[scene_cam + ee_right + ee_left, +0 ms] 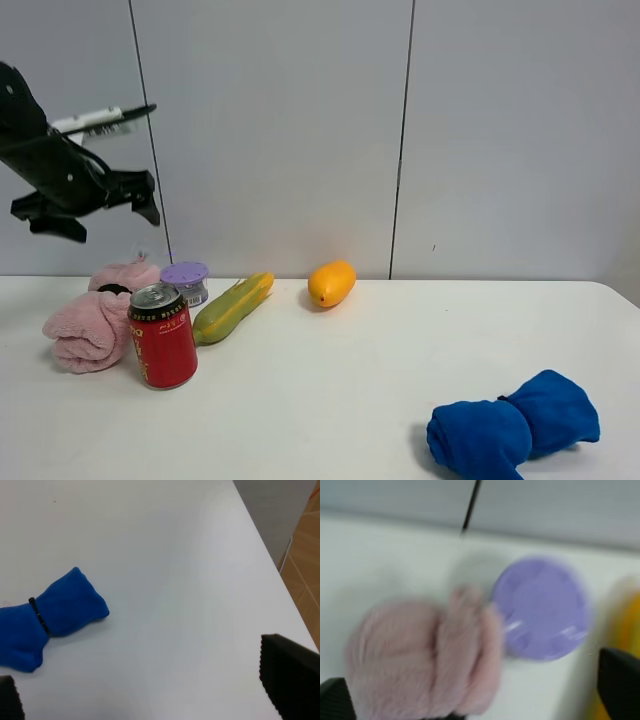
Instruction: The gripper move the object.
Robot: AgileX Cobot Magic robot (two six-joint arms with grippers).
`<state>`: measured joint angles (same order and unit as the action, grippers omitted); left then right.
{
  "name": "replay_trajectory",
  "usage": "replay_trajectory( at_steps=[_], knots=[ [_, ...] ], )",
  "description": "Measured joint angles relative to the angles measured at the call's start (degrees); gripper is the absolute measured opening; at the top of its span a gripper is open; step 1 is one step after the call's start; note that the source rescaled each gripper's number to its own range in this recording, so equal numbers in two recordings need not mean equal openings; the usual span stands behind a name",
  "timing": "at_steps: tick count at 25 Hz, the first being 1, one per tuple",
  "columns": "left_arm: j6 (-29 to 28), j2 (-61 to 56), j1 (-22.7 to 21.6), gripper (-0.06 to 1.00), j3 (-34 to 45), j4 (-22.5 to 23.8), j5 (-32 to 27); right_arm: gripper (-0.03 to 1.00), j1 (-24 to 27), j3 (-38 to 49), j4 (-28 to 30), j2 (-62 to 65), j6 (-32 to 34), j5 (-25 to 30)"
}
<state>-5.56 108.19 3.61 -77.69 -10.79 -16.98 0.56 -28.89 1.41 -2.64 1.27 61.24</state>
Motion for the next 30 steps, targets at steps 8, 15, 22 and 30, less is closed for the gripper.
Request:
replay_trajectory(
  at_steps=[8, 15, 22, 30],
  knots=[
    [3.95, -18.69, 7.21, 1.00, -0.13, 7.98, 0.06, 1.00, 0.00, 0.00, 0.00, 0.00, 0.00, 0.00],
    [4.67, -31.83, 9.99, 1.00, -0.17, 16.21, -2.52, 1.00, 0.00, 0.00, 0.00, 0.00, 0.00, 0.00],
    [4.79, -38.99, 9.99, 1.00, -0.17, 19.58, -9.67, 1.00, 0.00, 0.00, 0.00, 0.00, 0.00, 0.00],
    [4.79, -50.83, 9.99, 1.00, 6.47, 21.22, -16.89, 1.00, 0.00, 0.00, 0.00, 0.00, 0.00, 0.00]
  ],
)
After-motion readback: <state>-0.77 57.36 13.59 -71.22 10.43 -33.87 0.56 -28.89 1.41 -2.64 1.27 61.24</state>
